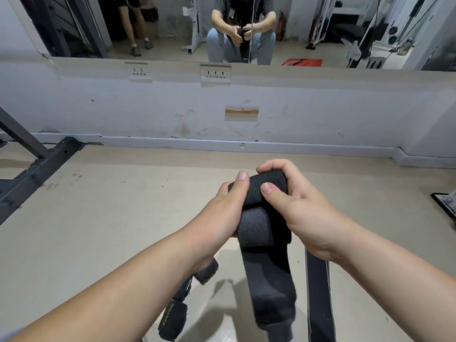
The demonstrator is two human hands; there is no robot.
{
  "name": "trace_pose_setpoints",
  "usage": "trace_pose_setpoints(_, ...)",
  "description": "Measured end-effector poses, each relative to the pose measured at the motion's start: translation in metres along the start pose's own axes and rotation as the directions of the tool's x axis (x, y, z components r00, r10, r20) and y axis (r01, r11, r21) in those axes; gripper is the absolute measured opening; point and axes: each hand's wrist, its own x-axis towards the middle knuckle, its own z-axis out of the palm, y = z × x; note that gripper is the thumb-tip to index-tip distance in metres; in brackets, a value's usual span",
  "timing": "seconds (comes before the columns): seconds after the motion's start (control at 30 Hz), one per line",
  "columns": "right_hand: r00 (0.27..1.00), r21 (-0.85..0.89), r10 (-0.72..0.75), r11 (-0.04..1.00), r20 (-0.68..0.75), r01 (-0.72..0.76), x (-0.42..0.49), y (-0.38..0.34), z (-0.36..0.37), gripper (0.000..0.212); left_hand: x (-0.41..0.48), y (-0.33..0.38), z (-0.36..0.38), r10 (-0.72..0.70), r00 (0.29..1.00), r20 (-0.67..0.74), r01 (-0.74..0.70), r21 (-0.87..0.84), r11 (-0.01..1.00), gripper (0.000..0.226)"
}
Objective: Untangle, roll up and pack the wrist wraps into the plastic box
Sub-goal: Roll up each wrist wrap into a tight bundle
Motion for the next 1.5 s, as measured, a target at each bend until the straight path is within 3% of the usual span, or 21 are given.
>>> trace_pose_setpoints(0.17, 0.998, -0.245, 0.006, 0.969, 0.068, 0.011, -0.002, 0.003, -0.003, 0.022, -0.004, -0.002, -0.004, 0.063, 0.996, -0.064, -0.068, -0.092, 0.993, 0.046)
trace_pose_setpoints(0.3, 0.992, -0.060, 0.122, 0.991, 0.043, -0.119, 0.005, 0.000, -0.004, 0.036, -0.007, -0.001, -0.007, 0.165, 0.984, -0.061, -0.169, -0.069, 0.983, 0.019)
trace_pose_setpoints(0.47, 0.959, -0.035, 0.221, 0.975, 0.177, -0.219, 0.007, -0.002, -0.007, 0.062, -0.008, 0.006, -0.010, 0.287, 0.958, -0.007, -0.287, -0.081, 0.954, 0.034)
trace_pose_setpoints(0.6, 0.977, 0.052, 0.155, 0.985, 0.144, -0.164, 0.005, 0.001, -0.009, 0.042, -0.006, 0.009, -0.013, 0.206, 0.979, -0.009, -0.205, -0.124, 0.971, 0.042)
trace_pose_setpoints(0.73, 0.984, 0.078, 0.090, 0.992, 0.155, -0.103, 0.004, 0.010, -0.009, 0.044, -0.004, 0.010, -0.007, 0.033, 0.999, 0.011, -0.027, -0.320, 0.947, 0.026)
trace_pose_setpoints(0.83, 0.984, -0.039, 0.054, 0.998, 0.171, -0.048, 0.004, 0.013, -0.014, 0.046, -0.001, 0.002, -0.003, -0.026, 1.000, 0.006, 0.027, -0.117, 0.993, 0.050)
trace_pose_setpoints(0.93, 0.975, -0.063, 0.099, 0.994, 0.201, -0.088, 0.003, 0.009, -0.014, 0.050, 0.000, -0.003, -0.001, 0.008, 0.999, -0.050, -0.011, -0.075, 0.997, 0.037)
trace_pose_setpoints(1.07, 0.970, 0.056, 0.197, 0.977, 0.141, -0.206, 0.003, 0.002, -0.006, 0.058, -0.001, -0.001, -0.003, 0.148, 0.986, -0.081, -0.157, -0.114, 0.981, 0.020)
trace_pose_setpoints(1.2, 0.944, 0.106, 0.283, 0.947, 0.173, -0.303, 0.004, -0.003, 0.000, 0.049, -0.002, 0.000, -0.008, 0.293, 0.956, -0.022, -0.293, 0.019, 0.956, 0.025)
trace_pose_setpoints(1.33, 0.921, 0.142, 0.348, 0.917, 0.173, -0.373, 0.005, -0.002, -0.001, 0.066, -0.007, 0.000, -0.006, 0.373, 0.928, 0.014, -0.372, 0.124, 0.920, 0.031)
trace_pose_setpoints(1.43, 0.945, 0.243, 0.297, 0.915, 0.136, -0.322, 0.006, -0.001, -0.003, 0.048, -0.009, -0.003, -0.001, 0.405, 0.914, -0.014, -0.397, 0.173, 0.902, 0.031)
trace_pose_setpoints(1.5, 0.967, 0.273, 0.239, 0.928, 0.086, -0.253, 0.007, -0.001, -0.004, 0.027, -0.007, 0.001, 0.000, 0.345, 0.936, -0.063, -0.342, 0.049, 0.938, 0.029)
